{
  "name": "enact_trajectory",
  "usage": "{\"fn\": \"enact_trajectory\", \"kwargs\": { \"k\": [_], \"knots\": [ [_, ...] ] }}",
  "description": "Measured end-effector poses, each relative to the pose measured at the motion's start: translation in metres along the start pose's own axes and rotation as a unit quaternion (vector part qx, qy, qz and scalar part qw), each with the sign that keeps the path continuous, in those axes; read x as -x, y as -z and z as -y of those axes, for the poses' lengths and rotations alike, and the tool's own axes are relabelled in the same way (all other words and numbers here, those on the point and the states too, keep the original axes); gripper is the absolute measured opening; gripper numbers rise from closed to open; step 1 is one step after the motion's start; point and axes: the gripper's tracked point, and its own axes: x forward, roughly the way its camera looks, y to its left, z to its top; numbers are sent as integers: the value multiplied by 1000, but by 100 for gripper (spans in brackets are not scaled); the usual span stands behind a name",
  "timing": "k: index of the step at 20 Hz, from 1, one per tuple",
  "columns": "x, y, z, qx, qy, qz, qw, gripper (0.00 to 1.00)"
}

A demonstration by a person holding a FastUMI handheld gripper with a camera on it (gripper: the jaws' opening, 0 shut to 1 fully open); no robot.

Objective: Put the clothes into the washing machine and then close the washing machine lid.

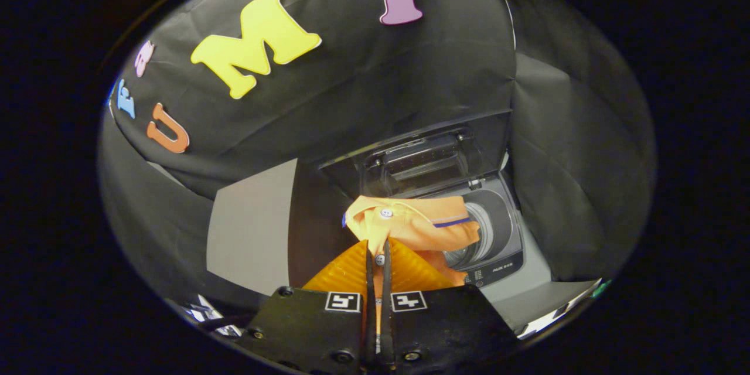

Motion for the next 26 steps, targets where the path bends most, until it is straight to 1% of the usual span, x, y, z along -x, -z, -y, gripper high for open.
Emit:
{"fn": "enact_trajectory", "kwargs": {
  "k": [2,5,7,9,14,23,26],
  "knots": [
    [-9,1,2,1,2,8,1000,6],
    [-16,0,3,-32,0,14,999,6],
    [-25,0,7,-37,0,15,999,6],
    [-41,-1,10,-35,4,13,999,6],
    [-79,-1,30,-25,32,9,999,6],
    [-133,9,44,-14,34,-24,999,6],
    [-153,13,50,-5,43,-30,999,6]
  ]
}}
